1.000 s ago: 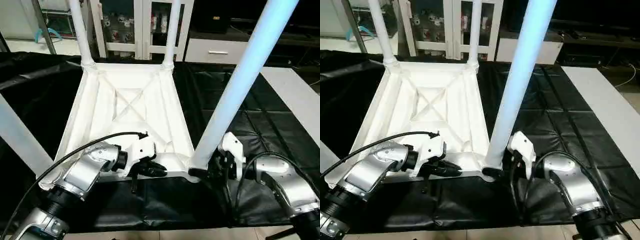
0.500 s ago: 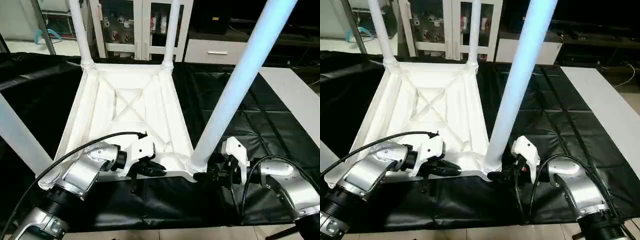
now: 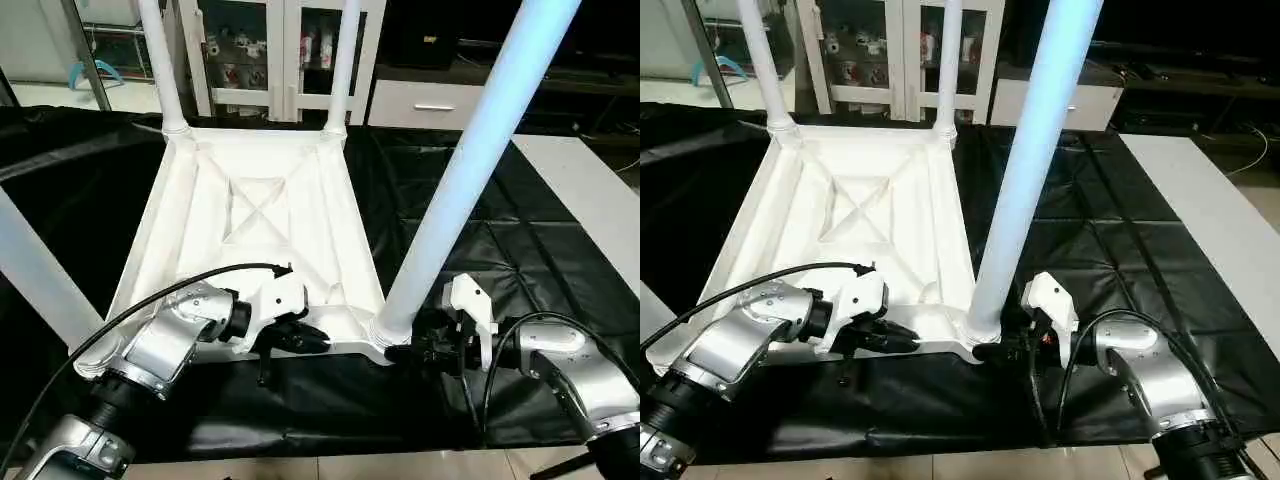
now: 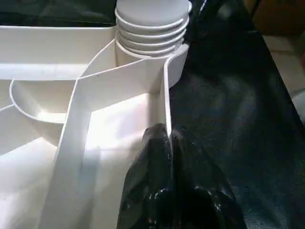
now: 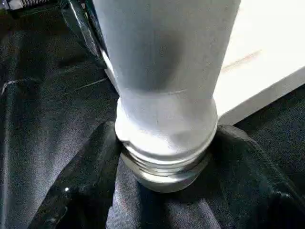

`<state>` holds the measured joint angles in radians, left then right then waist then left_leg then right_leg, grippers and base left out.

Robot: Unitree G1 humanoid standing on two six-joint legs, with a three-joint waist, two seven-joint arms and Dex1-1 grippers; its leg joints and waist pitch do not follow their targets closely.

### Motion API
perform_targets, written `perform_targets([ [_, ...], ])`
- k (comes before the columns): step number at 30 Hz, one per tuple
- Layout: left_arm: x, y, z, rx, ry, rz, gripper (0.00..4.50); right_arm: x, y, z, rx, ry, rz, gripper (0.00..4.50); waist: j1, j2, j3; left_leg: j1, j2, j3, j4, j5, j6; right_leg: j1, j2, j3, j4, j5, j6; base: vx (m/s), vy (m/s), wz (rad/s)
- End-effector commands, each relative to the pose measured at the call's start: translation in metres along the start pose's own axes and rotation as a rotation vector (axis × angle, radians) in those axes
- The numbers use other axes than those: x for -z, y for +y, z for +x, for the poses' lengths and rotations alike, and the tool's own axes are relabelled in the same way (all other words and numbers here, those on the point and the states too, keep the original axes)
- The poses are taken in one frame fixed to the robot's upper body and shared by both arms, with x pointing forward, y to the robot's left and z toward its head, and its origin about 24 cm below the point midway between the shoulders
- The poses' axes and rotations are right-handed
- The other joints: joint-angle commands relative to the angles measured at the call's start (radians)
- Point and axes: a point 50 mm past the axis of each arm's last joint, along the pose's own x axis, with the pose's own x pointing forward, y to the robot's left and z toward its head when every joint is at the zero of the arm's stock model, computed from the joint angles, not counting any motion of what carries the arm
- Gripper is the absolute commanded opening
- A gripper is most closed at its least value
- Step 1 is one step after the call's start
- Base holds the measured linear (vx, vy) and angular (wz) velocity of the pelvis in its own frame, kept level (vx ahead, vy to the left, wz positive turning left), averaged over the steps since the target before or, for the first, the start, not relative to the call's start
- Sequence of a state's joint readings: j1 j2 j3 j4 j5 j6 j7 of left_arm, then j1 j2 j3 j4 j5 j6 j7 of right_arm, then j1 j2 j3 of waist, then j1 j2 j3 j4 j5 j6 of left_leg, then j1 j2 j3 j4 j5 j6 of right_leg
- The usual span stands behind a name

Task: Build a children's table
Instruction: Rotate leg to tighten

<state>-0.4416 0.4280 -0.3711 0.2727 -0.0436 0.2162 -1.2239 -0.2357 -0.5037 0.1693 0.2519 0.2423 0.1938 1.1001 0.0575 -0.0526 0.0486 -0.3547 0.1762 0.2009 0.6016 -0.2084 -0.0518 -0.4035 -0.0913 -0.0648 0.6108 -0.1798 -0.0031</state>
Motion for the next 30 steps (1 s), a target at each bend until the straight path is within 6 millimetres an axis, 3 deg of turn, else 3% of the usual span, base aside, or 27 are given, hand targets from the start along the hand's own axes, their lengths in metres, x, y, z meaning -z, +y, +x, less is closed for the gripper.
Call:
perform_targets([
  [1,-0.005,-0.005,0.014,0.055,-0.012,0.024,0.0,-0.008,-0.008,0.003,0.085,-0.076,-0.007,2.62,-0.002,0.0,-0.053,0.006,0.061,-0.028,-0.078,-0.218,0.032,0.041,-0.065,0.051,-0.078,-0.26,-0.23,0.0,0.0,0.0],
  [6,-0.005,-0.007,0.015,0.067,-0.016,0.023,0.0,-0.006,-0.007,0.005,0.092,-0.085,0.012,2.62,-0.008,0.004,-0.051,0.008,0.062,-0.033,-0.083,-0.27,0.016,0.039,-0.064,0.051,-0.086,-0.346,-0.196,0.0,0.0,0.0],
  [7,-0.005,-0.007,0.015,0.068,-0.016,0.023,0.0,-0.006,-0.007,0.005,0.091,-0.089,0.019,2.97,-0.009,0.003,-0.051,0.008,0.062,-0.033,-0.084,-0.271,0.016,0.038,-0.064,0.051,-0.087,-0.345,-0.195,0.0,0.0,0.0],
  [8,-0.005,-0.007,0.014,0.07,-0.016,0.023,0.0,-0.007,-0.007,0.003,0.088,-0.107,0.041,3.32,-0.009,0.003,-0.052,0.009,0.062,-0.033,-0.083,-0.269,0.017,0.038,-0.063,0.051,-0.086,-0.335,-0.196,0.0,0.0,0.0],
  [13,-0.004,-0.007,0.013,0.073,-0.012,0.025,0.0,-0.009,-0.006,0.002,0.072,-0.117,0.031,3.61,-0.007,0.003,-0.057,0.006,0.062,-0.03,-0.08,-0.216,0.031,0.042,-0.062,0.051,-0.074,-0.232,-0.227,0.0,0.0,0.0],
  [16,-0.003,-0.007,0.012,0.077,-0.007,0.025,0.0,-0.018,-0.007,0.0,0.066,-0.156,-0.003,3.61,-0.002,0.006,-0.057,0.007,0.062,-0.027,-0.078,-0.191,0.043,0.043,-0.062,0.051,-0.07,-0.185,-0.247,0.0,0.0,0.0],
  [23,-0.003,-0.006,0.012,0.077,-0.005,0.025,0.0,-0.017,-0.007,-0.001,0.049,-0.139,-0.001,3.61,-0.001,0.004,-0.054,0.008,0.063,-0.029,-0.081,-0.223,0.032,0.042,-0.064,0.051,-0.076,-0.248,-0.232,0.0,0.0,0.0],
  [30,-0.003,-0.005,0.012,0.072,-0.002,0.024,0.0,-0.014,-0.005,0.0,0.022,-0.131,0.021,3.01,0.0,0.006,-0.055,0.008,0.063,-0.029,-0.081,-0.219,0.033,0.042,-0.063,0.051,-0.075,-0.234,-0.235,0.0,0.0,0.0],
])
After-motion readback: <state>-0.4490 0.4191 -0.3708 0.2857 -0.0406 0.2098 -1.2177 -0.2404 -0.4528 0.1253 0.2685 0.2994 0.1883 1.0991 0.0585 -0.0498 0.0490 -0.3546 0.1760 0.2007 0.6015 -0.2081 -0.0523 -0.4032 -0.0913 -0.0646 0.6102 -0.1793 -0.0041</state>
